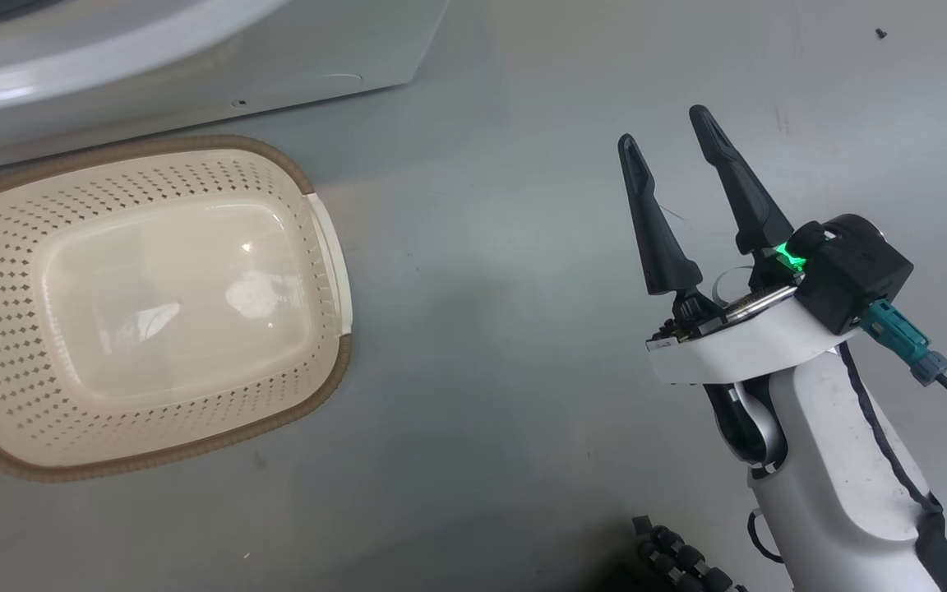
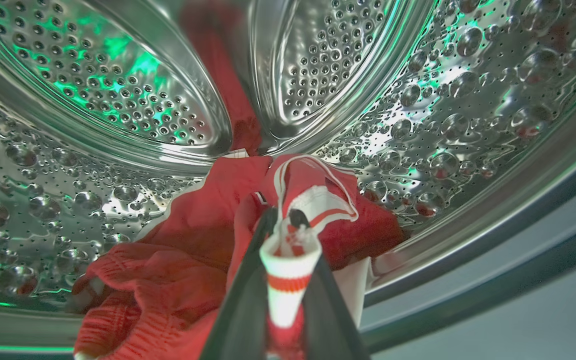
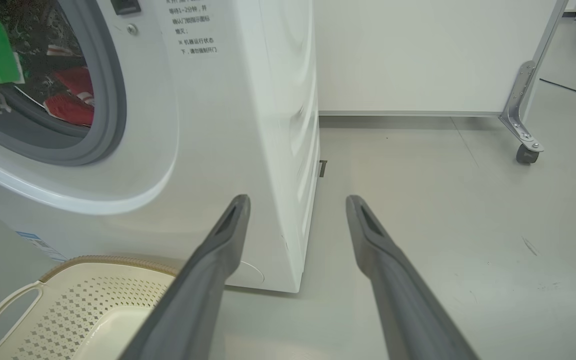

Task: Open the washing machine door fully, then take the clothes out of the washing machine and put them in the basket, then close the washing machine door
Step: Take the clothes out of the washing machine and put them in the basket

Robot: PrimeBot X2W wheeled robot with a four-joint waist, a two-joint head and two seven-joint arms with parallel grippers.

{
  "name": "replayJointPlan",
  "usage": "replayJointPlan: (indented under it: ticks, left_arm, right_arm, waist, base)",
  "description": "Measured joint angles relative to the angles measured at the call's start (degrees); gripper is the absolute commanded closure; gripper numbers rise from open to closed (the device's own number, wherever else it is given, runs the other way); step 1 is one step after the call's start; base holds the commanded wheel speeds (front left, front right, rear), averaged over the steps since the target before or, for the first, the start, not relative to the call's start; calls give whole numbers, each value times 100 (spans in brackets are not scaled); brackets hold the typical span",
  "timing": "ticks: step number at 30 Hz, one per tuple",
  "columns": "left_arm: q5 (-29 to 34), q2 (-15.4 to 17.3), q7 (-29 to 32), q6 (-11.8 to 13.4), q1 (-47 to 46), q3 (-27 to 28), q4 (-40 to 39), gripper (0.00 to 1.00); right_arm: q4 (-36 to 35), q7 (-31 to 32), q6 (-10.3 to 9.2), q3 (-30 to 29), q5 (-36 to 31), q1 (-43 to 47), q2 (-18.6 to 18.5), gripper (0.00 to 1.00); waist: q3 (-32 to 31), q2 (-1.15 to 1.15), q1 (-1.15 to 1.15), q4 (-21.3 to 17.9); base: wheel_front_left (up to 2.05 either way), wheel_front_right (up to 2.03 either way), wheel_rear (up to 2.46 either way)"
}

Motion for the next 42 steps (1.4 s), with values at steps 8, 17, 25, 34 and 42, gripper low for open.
replayJointPlan:
  ticks: [8,17,25,34,42]
  left_arm:
    - [29,-224,-728,119,491,-36,-327,100]
    - [83,-475,-1518,330,1240,-19,-706,100]
    - [110,-613,-2079,511,1860,-7,-1007,100]
    - [154,-871,-2392,784,2602,8,-1601,100]
    - [277,-926,-2443,906,2981,-7,-2223,100]
  right_arm:
    - [36,0,2,-76,-118,130,-3,0]
    - [69,0,43,-113,-233,326,-9,0]
    - [129,0,49,-130,-357,454,-11,0]
    - [234,0,53,-158,-409,790,-12,0]
    - [286,0,64,-208,-470,987,-12,0]
  waist:
    - [-273,0,0,180]
    - [-590,0,-1,347]
    - [-872,0,-1,448]
    - [-1365,0,0,580]
    - [-1774,0,-1,690]
  base:
    - [0,0,0]
    - [0,0,0]
    - [0,0,0]
    - [0,0,0]
    - [0,0,0]
